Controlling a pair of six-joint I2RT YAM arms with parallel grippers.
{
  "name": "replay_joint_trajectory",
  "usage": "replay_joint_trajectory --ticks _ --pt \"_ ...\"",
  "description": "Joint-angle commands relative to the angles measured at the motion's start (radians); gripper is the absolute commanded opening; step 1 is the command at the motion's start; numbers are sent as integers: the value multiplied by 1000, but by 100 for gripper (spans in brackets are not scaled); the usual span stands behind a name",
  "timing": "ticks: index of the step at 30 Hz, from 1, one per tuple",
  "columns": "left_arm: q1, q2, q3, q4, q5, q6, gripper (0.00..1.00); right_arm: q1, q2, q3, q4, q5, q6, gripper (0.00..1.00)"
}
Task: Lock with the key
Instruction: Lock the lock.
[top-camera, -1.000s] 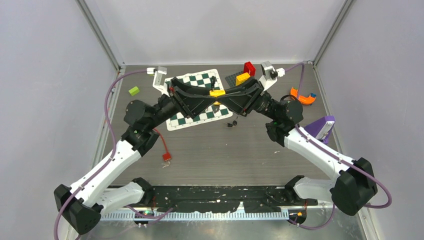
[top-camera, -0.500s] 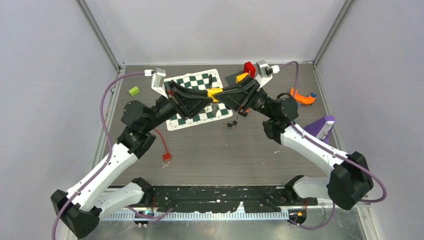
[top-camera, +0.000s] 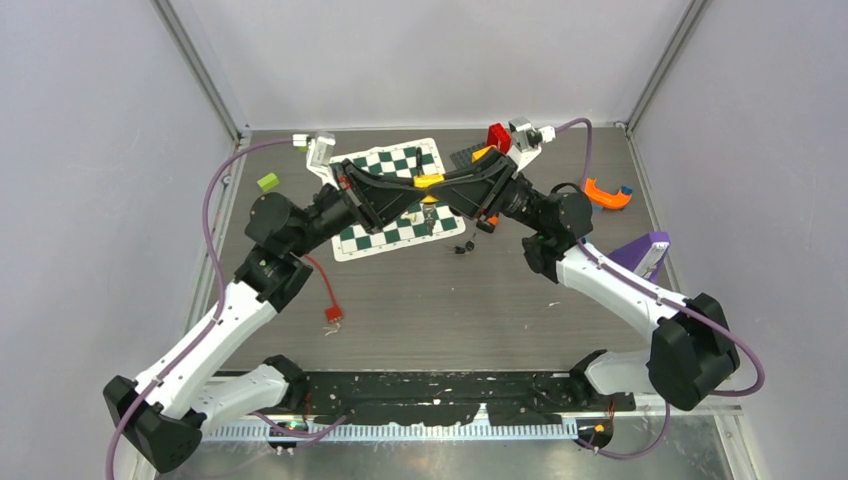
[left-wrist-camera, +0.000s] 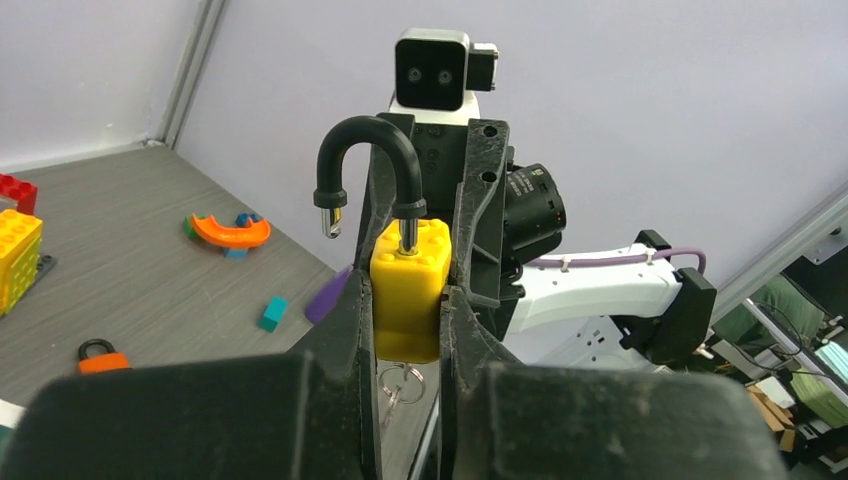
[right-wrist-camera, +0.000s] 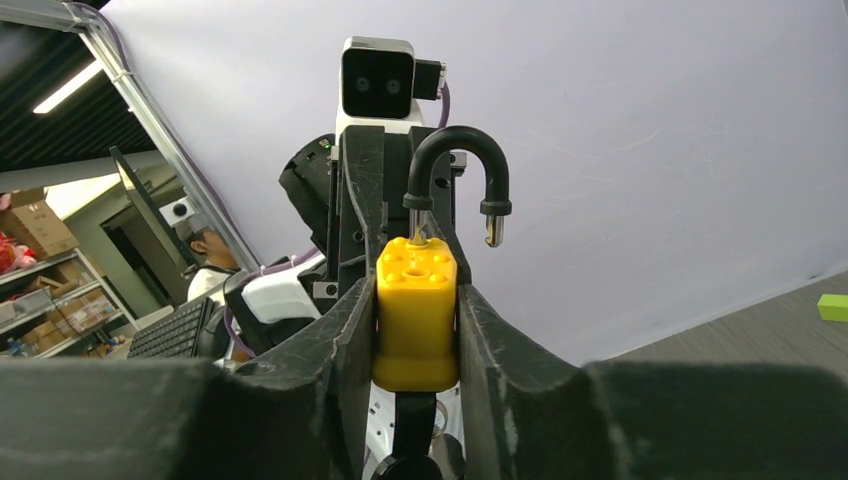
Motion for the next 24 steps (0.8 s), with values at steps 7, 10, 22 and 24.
replay_joint_trajectory --ticks 7,10,22,24 --pt "87 3 36 -88 113 -39 0 -4 -34 84 -147 1 22 60" --pt "125 23 26 -68 143 -113 0 -4 -42 132 -299 -11 11 58" --pt "216 32 -20 33 228 -249 0 -12 -55 171 -644 -30 -74 63" --pt "220 23 -13 10 233 -239 0 -16 -54 168 -635 -38 -70 56"
